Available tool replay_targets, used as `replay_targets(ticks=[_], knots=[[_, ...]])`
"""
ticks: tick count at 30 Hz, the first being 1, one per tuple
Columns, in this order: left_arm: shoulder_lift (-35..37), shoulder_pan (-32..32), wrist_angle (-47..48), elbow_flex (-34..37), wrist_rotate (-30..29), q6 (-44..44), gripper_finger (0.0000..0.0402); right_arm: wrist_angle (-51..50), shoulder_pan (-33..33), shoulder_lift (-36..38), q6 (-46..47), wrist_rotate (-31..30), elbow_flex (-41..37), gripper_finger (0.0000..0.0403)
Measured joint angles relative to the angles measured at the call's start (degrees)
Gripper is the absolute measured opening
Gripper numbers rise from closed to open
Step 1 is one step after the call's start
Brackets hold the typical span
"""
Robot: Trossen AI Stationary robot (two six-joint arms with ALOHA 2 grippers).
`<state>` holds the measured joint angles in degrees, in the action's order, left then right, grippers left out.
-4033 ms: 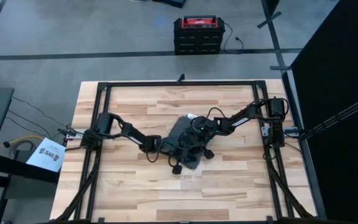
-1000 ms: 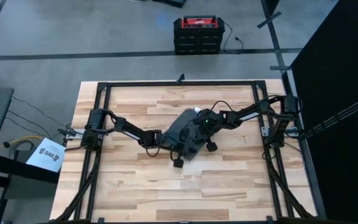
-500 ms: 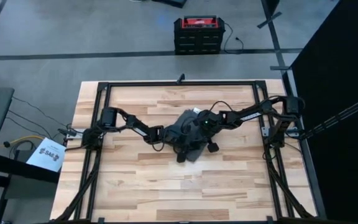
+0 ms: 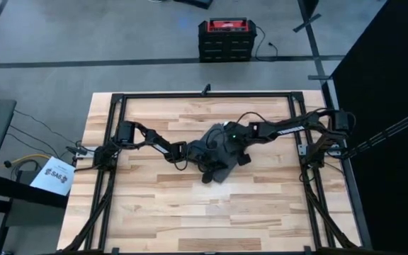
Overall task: Roll towel
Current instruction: Roll the gray towel
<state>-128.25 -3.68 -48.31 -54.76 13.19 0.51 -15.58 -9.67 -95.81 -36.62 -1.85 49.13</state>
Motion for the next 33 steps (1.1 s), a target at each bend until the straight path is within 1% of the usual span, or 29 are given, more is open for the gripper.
replay_targets(ticks=[3,6,9,14,21,25,28,31,33], knots=[[0.0,-0.22,-0.15,0.02,0.13,0.42,0.0,-3.46,1.53,0.21,0.73,-2.64,0.25,0.0],[0.0,-0.22,-0.17,0.04,0.11,0.47,0.0,-4.53,2.56,0.22,2.37,-4.71,0.28,0.0],[0.0,-0.24,-0.15,0.04,0.22,0.42,0.0,-5.73,2.87,0.27,3.41,-8.01,0.32,0.0],[0.0,-0.3,-0.13,0.04,0.13,0.48,0.0,-9.82,2.91,0.42,3.94,-8.91,0.41,0.0],[0.0,-0.3,-0.26,0.07,0.13,1.07,0.0,-11.84,3.01,0.48,5.21,-13.69,1.38,0.0],[0.0,-0.3,-0.13,0.07,0.13,1.24,0.0,-16.32,3.35,3.35,5.1,-16.88,3.61,0.0],[0.0,-0.3,-0.12,0.07,0.12,1.27,0.0,-18.35,2.86,6.86,5.88,-17.0,4.11,0.0],[0.0,-0.3,-0.15,0.07,0.13,1.3,0.0,-17.79,2.82,8.96,8.87,-16.91,4.11,0.0],[0.0,-0.31,-0.18,0.07,0.13,1.81,0.0,-16.62,3.33,9.41,13.01,-16.45,4.11,0.0]])
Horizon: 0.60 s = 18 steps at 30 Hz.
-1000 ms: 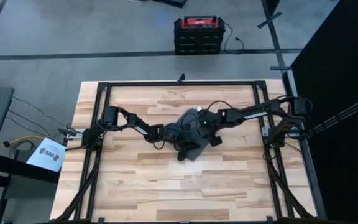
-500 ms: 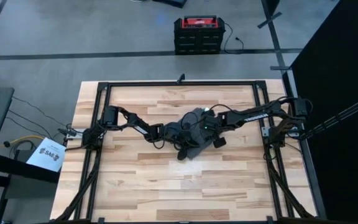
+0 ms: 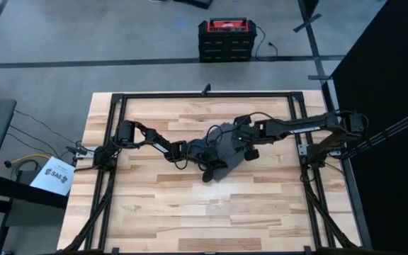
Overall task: Roll towel
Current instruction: Roll the gray towel
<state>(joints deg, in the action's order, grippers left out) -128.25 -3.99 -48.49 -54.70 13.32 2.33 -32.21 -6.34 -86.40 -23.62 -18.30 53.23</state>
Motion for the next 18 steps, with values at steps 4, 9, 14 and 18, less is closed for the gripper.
replay_targets(ticks=[4,9,14,18], knots=[[0.0,-0.04,-0.17,0.04,0.0,0.74,0.0,2.75,1.01,-0.08,7.83,0.63,-2.1,0.0],[0.0,-0.04,-0.17,0.04,0.0,0.98,0.0,5.2,1.82,-0.12,17.95,0.42,-5.55,0.0],[-0.02,-0.04,-0.41,0.07,0.04,1.02,0.0,11.4,-0.27,-0.14,18.63,0.34,-5.71,0.0],[-0.04,-0.15,-0.45,0.07,0.11,1.09,0.0,9.51,-3.65,-0.6,6.45,2.73,-5.53,0.0]])
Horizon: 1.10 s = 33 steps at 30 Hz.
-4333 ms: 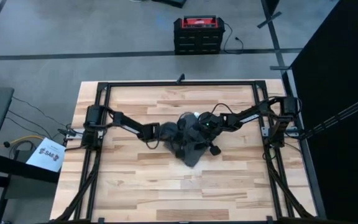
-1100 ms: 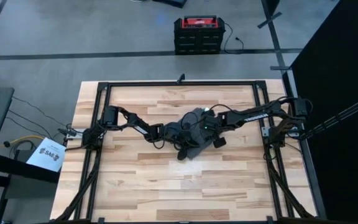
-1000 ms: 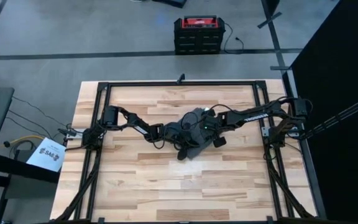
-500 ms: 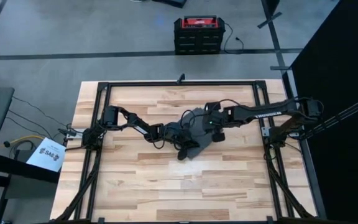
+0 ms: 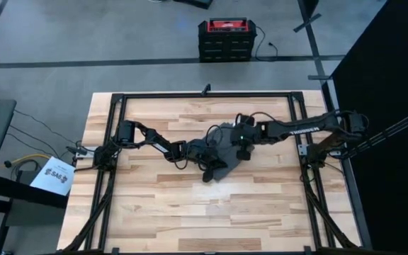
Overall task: Roll towel
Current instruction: Roll the gray towel
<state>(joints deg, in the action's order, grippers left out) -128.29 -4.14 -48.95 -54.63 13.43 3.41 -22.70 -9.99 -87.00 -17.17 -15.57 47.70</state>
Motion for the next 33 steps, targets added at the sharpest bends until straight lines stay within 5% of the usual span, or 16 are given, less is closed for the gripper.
replay_targets(ticks=[6,11,20,33], knots=[[0.0,-0.44,0.01,0.0,0.29,0.64,0.0,2.72,-1.5,-1.12,-13.53,7.55,-0.02,0.0],[0.0,-0.44,0.02,0.0,0.26,0.81,0.0,0.26,-1.51,-5.05,-16.07,9.46,0.0,0.0],[0.0,-0.66,0.07,-0.01,-0.64,1.26,0.0,-6.97,-1.79,-5.96,-10.72,1.66,0.17,0.0],[0.0,-0.81,0.19,-0.04,-0.68,1.94,0.0,-16.41,-3.7,-4.75,-9.22,0.7,0.17,0.0]])
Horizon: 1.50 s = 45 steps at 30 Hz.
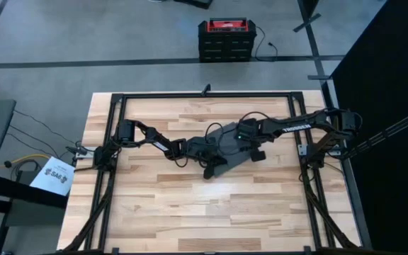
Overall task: Roll towel
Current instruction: Roll the gray towel
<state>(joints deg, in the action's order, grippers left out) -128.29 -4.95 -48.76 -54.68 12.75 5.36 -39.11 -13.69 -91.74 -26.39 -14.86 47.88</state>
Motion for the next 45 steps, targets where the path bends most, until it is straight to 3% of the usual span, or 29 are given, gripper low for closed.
replay_targets(ticks=[9,16,22,30,38,45], knots=[[0.04,0.02,0.36,0.02,0.46,0.34,0.0,-8.77,-2.75,0.27,2.35,-4.27,-0.49,0.0],[0.04,0.06,0.14,0.03,0.49,0.54,0.0,-1.34,-3.44,4.57,-1.3,-5.1,-0.28,0.0],[0.02,0.11,-0.03,0.04,0.48,0.85,0.0,11.14,-5.89,2.24,-8.41,4.11,-0.16,0.0],[0.04,0.16,0.51,0.04,0.63,1.09,0.0,6.35,-5.18,-1.77,-6.26,6.83,0.02,0.0],[0.04,0.17,0.53,0.04,0.43,1.26,0.0,-0.22,-4.81,6.51,-2.91,7.55,-0.26,0.0],[2.25,0.09,0.96,0.29,-0.76,2.59,0.0,8.24,-4.4,15.58,4.76,9.75,-1.34,0.0]])
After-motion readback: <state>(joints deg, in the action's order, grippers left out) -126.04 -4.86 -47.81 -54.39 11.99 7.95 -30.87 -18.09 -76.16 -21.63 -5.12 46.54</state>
